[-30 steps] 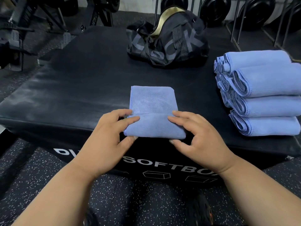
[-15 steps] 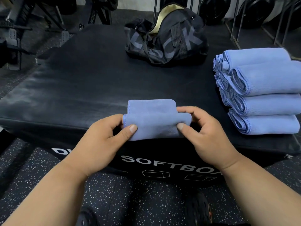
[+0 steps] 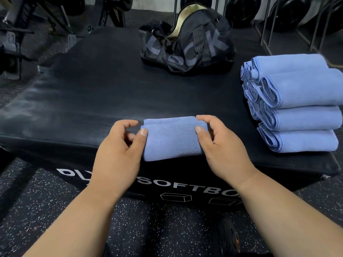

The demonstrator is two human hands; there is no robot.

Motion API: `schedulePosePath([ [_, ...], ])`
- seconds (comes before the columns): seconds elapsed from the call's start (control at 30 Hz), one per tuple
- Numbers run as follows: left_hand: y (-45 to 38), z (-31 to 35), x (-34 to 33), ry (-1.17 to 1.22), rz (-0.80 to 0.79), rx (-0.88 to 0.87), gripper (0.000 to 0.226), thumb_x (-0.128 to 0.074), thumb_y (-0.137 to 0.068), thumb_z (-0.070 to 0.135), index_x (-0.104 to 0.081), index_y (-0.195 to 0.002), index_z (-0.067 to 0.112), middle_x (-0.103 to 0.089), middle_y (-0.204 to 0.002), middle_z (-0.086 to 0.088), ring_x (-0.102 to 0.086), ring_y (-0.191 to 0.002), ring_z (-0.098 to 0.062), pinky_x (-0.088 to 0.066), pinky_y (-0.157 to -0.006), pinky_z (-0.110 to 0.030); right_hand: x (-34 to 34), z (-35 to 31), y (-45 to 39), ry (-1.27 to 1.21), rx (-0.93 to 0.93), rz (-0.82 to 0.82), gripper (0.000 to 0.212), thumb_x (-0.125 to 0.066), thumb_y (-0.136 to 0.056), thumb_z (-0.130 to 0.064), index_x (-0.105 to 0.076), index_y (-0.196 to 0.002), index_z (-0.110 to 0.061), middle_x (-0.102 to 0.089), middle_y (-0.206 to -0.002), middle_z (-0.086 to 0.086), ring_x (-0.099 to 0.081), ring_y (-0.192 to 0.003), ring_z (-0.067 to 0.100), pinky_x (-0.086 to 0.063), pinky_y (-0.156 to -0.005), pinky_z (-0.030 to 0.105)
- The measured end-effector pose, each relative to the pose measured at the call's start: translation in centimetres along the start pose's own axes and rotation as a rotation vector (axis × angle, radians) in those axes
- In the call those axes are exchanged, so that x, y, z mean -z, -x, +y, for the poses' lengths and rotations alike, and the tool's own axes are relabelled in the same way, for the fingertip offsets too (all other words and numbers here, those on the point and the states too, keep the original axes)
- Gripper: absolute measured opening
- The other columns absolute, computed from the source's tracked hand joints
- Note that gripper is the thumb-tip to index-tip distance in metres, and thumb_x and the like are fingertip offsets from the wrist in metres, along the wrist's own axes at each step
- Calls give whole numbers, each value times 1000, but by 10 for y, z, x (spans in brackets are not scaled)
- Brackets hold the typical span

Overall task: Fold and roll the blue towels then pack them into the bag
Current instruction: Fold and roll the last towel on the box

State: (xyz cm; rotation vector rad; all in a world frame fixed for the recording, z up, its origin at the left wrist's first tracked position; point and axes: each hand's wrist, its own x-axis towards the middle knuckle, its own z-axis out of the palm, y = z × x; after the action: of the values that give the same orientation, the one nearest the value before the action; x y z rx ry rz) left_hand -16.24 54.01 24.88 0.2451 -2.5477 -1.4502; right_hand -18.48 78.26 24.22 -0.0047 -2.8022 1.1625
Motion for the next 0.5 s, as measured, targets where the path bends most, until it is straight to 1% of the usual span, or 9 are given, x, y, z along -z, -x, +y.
schedulePosePath([
  [0.03,3,1,-1,-57,33,-53,21,-61,-100,50,-58,-120,42,-65,-89,19,-62,-80,-3,-47,-74,-30,-1,-2,0,48,5,8,33,-45,-106,-51,-53,-138,-48,-68,-90,-15,-62,-90,6,-47,-80,33],
  [0.1,9,4,-5,-202,71,-236,28,-60,-102,47,-60,-128,37,-61,-114,20,-59,-104,-6,-45,-94,-29,-3,-5,-2,123,9,20,37,-42,-107,-51,-53,-142,-47,-72,-109,-18,-64,-103,10,-50,-87,35],
  [0.17,13,5,-10,-336,54,-406,40,-63,-99,45,-64,-137,31,-54,-138,6,-49,-125,-18,-36,-111,-33,-5,-6,-4,155,6,36,39,-40,-108,-52,-55,-144,-48,-70,-127,-21,-63,-116,8,-50,-94,33],
  [0.23,18,4,-16,-434,53,-511,45,-65,-97,45,-66,-140,30,-43,-157,-5,-40,-140,-31,-28,-121,-44,-6,-9,-7,158,-7,43,40,-41,-108,-54,-56,-144,-50,-66,-136,-26,-60,-125,5,-49,-99,31],
  [0.3,22,4,-22,-502,47,-569,46,-63,-98,47,-65,-142,32,-32,-168,-8,-30,-151,-38,-21,-125,-52,-6,-11,-10,165,-13,42,40,-41,-107,-56,-56,-143,-53,-64,-139,-26,-59,-128,5,-49,-101,32],
  [0.37,23,2,-26,-561,-14,-601,48,-57,-101,50,-62,-145,33,-31,-170,-5,-25,-154,-38,-18,-125,-57,-6,-11,-11,178,-13,42,40,-41,-106,-58,-56,-143,-55,-64,-139,-26,-58,-129,5,-49,-101,31],
  [0.4,22,1,-28,-590,-58,-588,51,-52,-102,53,-59,-148,34,-32,-170,-4,-24,-155,-38,-17,-125,-58,-7,-10,-11,175,-11,44,40,-42,-106,-59,-56,-143,-55,-65,-137,-26,-58,-128,4,-49,-100,31],
  [0.47,19,-5,-29,-624,-119,-531,58,-44,-102,58,-49,-155,36,-32,-170,-2,-26,-154,-37,-22,-123,-60,-7,-6,-9,107,14,79,40,-46,-104,-58,-58,-142,-54,-65,-126,-22,-59,-117,2,-50,-97,31],
  [0.5,18,-8,-29,-627,-126,-509,59,-43,-102,59,-47,-157,36,-33,-170,-2,-29,-152,-37,-27,-121,-60,-8,-4,-7,41,51,110,39,-51,-103,-56,-60,-141,-52,-61,-122,-20,-59,-113,1,-50,-97,31],
])
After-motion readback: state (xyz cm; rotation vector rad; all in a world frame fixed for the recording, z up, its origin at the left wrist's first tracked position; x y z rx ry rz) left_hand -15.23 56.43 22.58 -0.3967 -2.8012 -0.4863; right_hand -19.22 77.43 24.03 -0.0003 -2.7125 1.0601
